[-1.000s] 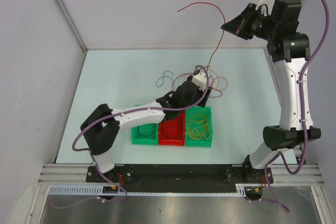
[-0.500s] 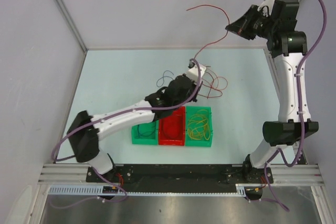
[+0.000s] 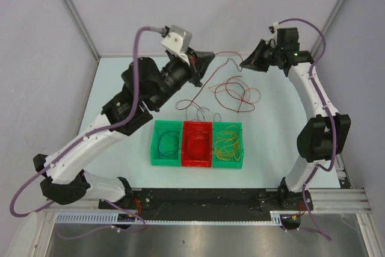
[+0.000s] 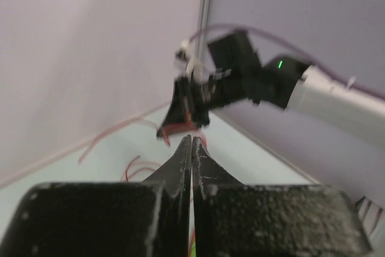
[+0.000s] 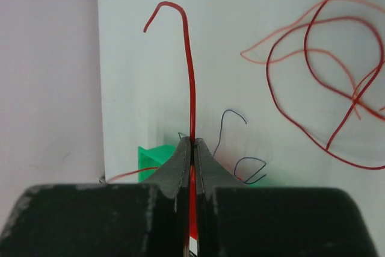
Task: Untangle the cables
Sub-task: Place the cable in the bin.
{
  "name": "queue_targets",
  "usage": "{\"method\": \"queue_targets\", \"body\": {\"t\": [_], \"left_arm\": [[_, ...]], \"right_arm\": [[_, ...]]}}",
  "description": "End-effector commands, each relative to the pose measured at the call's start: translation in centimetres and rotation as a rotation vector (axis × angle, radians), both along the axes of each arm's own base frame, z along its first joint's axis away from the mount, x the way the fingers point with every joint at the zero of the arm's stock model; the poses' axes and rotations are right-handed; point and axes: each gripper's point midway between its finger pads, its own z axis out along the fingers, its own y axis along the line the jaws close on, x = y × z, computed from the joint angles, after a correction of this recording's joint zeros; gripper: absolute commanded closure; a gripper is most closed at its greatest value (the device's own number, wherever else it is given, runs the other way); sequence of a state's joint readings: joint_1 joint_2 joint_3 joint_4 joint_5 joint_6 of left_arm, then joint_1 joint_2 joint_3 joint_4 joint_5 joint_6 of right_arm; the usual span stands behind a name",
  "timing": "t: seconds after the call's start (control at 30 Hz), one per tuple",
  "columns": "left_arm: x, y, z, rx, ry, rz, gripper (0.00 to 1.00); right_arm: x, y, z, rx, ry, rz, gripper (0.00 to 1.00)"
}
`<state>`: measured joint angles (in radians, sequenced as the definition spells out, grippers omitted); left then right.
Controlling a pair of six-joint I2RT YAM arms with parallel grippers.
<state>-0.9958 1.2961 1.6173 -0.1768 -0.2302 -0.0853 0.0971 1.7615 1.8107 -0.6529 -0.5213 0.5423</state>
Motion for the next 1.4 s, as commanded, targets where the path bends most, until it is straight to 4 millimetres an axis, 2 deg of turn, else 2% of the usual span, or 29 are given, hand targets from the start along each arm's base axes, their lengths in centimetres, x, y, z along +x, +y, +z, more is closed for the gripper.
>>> {"method": "queue_targets", "body": {"t": [0.0, 0.03, 0.1, 0.17, 0.23, 0.27, 0.33, 0.4, 0.43, 0.47, 0.53, 0.6, 0.63, 0.77, 0.8, 0.83, 0.87, 0.9, 0.93, 0.97, 1.0, 1.03, 1.07, 1.1, 1.17, 1.2, 1.27, 1.33, 1.37], "left_arm": [[0.1, 1.7, 5.9, -0.051, -0.081, 0.016, 1.0], [0.4, 1.6, 7.2, -0.069, -0.096, 0.025, 1.0], [1.2, 2.0, 8.3, -0.082, -0.11, 0.047, 1.0], [2.0, 2.1, 9.7, -0.09, -0.141, 0.078, 1.0], [2.3, 2.6, 11.1, -0.104, -0.165, 0.099, 1.0], [3.4, 2.0, 10.0, -0.053, -0.162, 0.117, 1.0], [4.2, 2.3, 9.4, -0.031, -0.14, 0.158, 1.0], [3.7, 3.1, 8.7, -0.028, -0.107, 0.169, 1.0], [4.1, 2.8, 6.1, 0.019, -0.078, 0.171, 1.0], [3.7, 3.0, 5.8, -0.009, -0.066, 0.162, 1.0], [2.8, 4.7, 3.4, -0.005, -0.028, 0.181, 1.0], [1.6, 7.0, 2.9, -0.045, -0.005, 0.208, 1.0], [1.5, 7.4, 0.8, -0.021, 0.029, 0.22, 1.0], [-0.6, 9.7, -3.0, -0.017, 0.116, 0.22, 0.98], [-1.1, 10.1, -3.7, -0.033, 0.144, 0.213, 0.97], [-1.6, 10.7, -5.3, -0.016, 0.169, 0.214, 0.95], [-2.0, 10.8, -6.0, -0.023, 0.194, 0.209, 0.88], [-2.1, 10.8, -7.6, 0.004, 0.219, 0.208, 0.82], [-2.6, 11.2, -8.2, 0.009, 0.231, 0.2, 0.73], [-3.1, 10.9, -9.0, 0.018, 0.244, 0.169, 0.56], [-3.2, 10.6, -11.0, 0.052, 0.27, 0.159, 0.48], [-3.5, 10.7, -11.4, 0.047, 0.272, 0.145, 0.41], [-3.7, 10.5, -12.2, 0.048, 0.288, 0.135, 0.34], [-3.8, 10.1, -13.8, 0.067, 0.307, 0.116, 0.32], [-4.2, 9.7, -15.0, 0.061, 0.325, 0.095, 0.3], [-4.3, 9.2, -16.6, 0.074, 0.343, 0.072, 0.3], [-4.6, 8.6, -17.7, 0.065, 0.36, 0.048, 0.29], [-4.6, 7.8, -19.7, 0.074, 0.378, 0.027, 0.28], [-4.5, 7.5, -21.4, 0.095, 0.401, 0.028, 0.28]], "right_arm": [[-1.8, 5.3, -1.3, 0.028, -0.026, 0.111, 1.0], [-2.3, 5.9, -2.7, 0.017, 0.0, 0.12, 1.0], [-3.4, 8.0, -3.7, 0.019, 0.012, 0.163, 1.0], [-4.4, 9.1, -5.3, 0.018, 0.05, 0.183, 1.0], [-5.2, 10.8, -5.9, 0.021, 0.054, 0.214, 1.0], [-5.3, 11.1, -6.5, 0.018, 0.065, 0.218, 1.0], [-5.7, 12.3, -6.8, 0.018, 0.071, 0.242, 1.0], [-6.0, 12.7, -6.6, 0.025, 0.073, 0.254, 1.0], [-6.3, 13.1, -6.3, 0.027, 0.067, 0.266, 1.0], [-6.4, 13.2, -5.9, 0.027, 0.053, 0.272, 1.0], [-6.8, 13.5, -4.9, 0.028, 0.027, 0.293, 1.0], [-7.4, 14.3, -3.5, 0.038, -0.003, 0.32, 1.0], [-7.5, 14.5, -2.4, 0.044, -0.027, 0.327, 1.0], [-8.1, 15.8, 1.6, 0.095, -0.12, 0.345, 1.0], [-8.3, 15.9, 2.8, 0.108, -0.146, 0.345, 1.0], [-8.2, 16.1, 4.4, 0.135, -0.183, 0.34, 1.0], [-8.3, 16.4, 5.4, 0.15, -0.206, 0.342, 1.0], [-8.5, 16.5, 6.6, 0.169, -0.229, 0.342, 1.0], [-8.5, 16.6, 8.3, 0.19, -0.265, 0.341, 1.0], [-8.8, 16.8, 9.3, 0.201, -0.284, 0.343, 1.0], [-8.9, 16.8, 10.3, 0.211, -0.3, 0.34, 1.0], [-9.0, 16.8, 11.9, 0.22, -0.335, 0.333, 1.0], [-9.0, 16.7, 12.6, 0.227, -0.347, 0.325, 1.0], [-9.2, 16.7, 13.5, 0.234, -0.363, 0.322, 1.0], [-9.2, 16.4, 15.3, 0.237, -0.393, 0.299, 1.0], [-9.1, 16.4, 15.6, 0.237, -0.394, 0.294, 1.0], [-9.1, 16.4, 16.4, 0.242, -0.399, 0.284, 1.0], [-9.1, 16.5, 16.4, 0.242, -0.391, 0.28, 1.0], [-9.2, 16.5, 16.6, 0.245, -0.392, 0.279, 1.0]]}}
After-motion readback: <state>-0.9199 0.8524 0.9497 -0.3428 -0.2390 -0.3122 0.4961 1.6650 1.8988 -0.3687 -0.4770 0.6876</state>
